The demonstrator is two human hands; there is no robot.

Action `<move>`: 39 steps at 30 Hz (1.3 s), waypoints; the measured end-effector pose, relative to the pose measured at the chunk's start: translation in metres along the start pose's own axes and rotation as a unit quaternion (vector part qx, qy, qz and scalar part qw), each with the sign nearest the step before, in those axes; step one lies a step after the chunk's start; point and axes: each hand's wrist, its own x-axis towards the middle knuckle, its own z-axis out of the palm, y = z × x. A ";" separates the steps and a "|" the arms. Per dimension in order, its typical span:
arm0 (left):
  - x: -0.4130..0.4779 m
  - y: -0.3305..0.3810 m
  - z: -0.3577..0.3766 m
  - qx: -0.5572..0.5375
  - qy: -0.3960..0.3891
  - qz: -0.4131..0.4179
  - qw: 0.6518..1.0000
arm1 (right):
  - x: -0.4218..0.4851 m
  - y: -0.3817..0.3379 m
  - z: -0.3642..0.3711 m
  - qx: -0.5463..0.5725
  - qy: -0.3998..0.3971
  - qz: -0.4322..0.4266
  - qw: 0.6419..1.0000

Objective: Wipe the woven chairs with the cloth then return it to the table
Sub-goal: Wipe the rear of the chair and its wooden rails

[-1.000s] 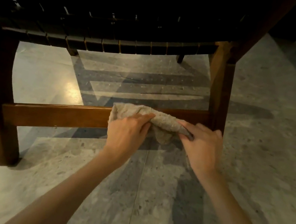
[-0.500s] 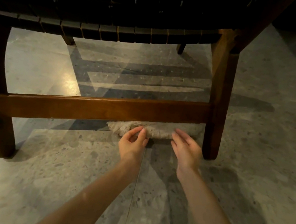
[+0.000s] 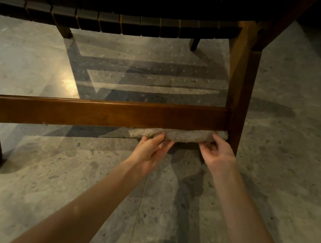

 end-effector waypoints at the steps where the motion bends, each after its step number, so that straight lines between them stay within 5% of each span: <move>1: -0.001 0.001 -0.002 -0.002 -0.006 0.002 1.000 | -0.001 0.002 0.001 -0.007 -0.007 -0.012 1.000; 8: -0.020 0.034 -0.036 -0.044 0.004 0.038 0.998 | -0.021 0.046 0.011 -0.046 -0.045 -0.036 0.997; 15: -0.057 0.116 -0.095 -0.050 0.067 0.142 0.986 | -0.054 0.138 0.049 -0.105 -0.123 0.078 0.984; 28: -0.128 0.228 -0.160 -0.028 0.174 0.238 0.955 | -0.107 0.255 0.123 -0.219 -0.145 0.258 0.930; 34: -0.169 0.237 -0.149 0.173 0.217 0.319 0.906 | -0.139 0.221 0.126 -0.375 -0.217 0.211 0.876; 39: -0.198 0.258 -0.125 0.277 0.232 0.330 0.872 | -0.169 0.186 0.161 -0.527 -0.332 -0.014 0.782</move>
